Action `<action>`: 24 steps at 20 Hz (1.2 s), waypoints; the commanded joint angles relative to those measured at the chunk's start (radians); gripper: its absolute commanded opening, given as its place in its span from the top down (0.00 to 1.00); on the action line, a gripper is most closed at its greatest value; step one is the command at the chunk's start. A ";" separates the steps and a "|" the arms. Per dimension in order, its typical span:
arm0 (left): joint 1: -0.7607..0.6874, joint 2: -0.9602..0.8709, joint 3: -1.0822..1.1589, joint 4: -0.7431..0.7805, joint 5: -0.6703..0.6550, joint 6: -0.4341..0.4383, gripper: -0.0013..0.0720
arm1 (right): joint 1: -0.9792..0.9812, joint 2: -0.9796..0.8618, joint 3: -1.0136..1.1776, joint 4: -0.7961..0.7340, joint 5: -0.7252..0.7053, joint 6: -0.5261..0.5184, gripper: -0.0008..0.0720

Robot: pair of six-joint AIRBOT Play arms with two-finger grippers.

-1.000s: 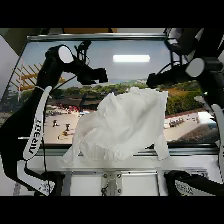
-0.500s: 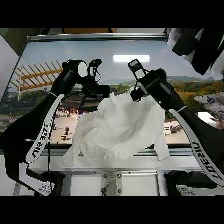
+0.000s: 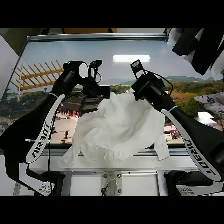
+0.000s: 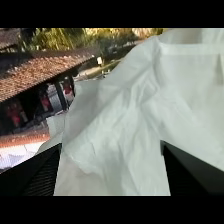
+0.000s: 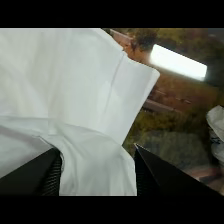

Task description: Fold the clothes and pants, and hang the long-sleeved shirts on hangers.

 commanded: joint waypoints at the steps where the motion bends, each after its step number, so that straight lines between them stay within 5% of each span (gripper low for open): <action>1: -0.001 0.001 0.000 -0.006 0.014 -0.001 0.06 | 0.002 -0.002 0.000 -0.058 0.034 0.014 0.72; 3: -0.002 0.001 0.000 -0.006 0.014 -0.001 0.06 | 0.002 -0.002 0.000 -0.043 0.030 0.019 0.75; 4: -0.003 0.001 0.000 -0.006 0.014 -0.001 0.06 | 0.002 -0.003 0.000 -0.036 0.027 0.028 0.65; 5: -0.003 0.001 0.000 -0.006 0.015 0.000 0.06 | 0.002 -0.006 0.000 -0.031 0.027 0.031 0.42; 6: -0.004 0.001 0.000 -0.006 0.014 0.000 0.06 | 0.002 -0.010 0.000 -0.031 0.027 0.037 0.42; 7: -0.004 0.001 0.000 -0.006 0.013 0.000 0.06 | 0.002 -0.016 0.000 -0.030 0.027 0.037 0.45; 9: -0.004 0.001 0.000 -0.006 0.011 0.000 0.06 | 0.002 -0.028 0.000 -0.029 0.027 0.037 0.80; 11: -0.004 0.001 0.000 -0.006 0.010 0.000 0.06 | 0.002 -0.043 0.000 -0.030 0.033 0.037 0.81; 12: -0.004 0.001 0.000 -0.006 0.009 0.000 0.06 | 0.002 -0.048 0.000 -0.030 0.035 0.037 0.95; 24: -0.117 -0.021 0.063 0.029 0.117 -0.034 0.06 | 0.139 0.200 0.000 0.027 0.117 0.047 0.97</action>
